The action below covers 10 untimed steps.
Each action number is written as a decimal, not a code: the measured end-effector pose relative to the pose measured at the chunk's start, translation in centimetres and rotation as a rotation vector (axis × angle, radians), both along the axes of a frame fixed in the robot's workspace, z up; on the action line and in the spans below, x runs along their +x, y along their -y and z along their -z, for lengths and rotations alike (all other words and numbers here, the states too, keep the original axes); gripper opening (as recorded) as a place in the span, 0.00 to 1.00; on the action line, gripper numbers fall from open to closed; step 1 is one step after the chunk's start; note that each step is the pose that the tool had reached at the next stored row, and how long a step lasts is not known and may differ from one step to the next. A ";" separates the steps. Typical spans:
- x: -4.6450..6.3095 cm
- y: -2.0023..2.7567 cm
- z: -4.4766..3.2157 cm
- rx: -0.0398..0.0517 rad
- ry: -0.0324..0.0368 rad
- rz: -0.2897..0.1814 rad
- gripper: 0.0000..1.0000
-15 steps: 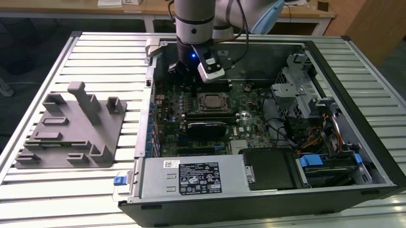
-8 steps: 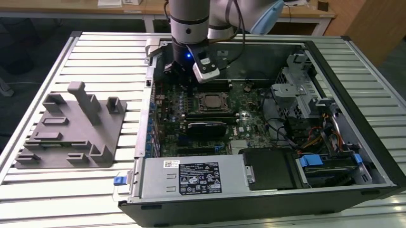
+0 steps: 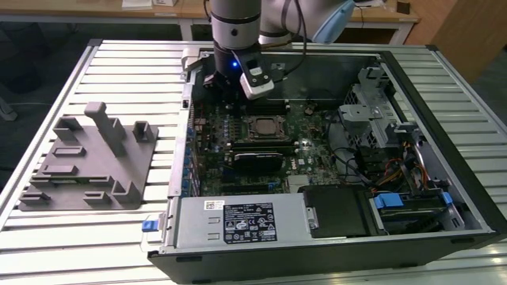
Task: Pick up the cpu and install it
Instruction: 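Install the first cpu locking lever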
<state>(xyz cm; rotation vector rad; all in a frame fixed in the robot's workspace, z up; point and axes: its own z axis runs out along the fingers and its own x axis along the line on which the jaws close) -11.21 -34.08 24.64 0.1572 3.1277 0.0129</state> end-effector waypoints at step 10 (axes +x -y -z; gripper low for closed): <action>-0.5 0.00 -0.97 0.0087 0.0020 0.000 0.11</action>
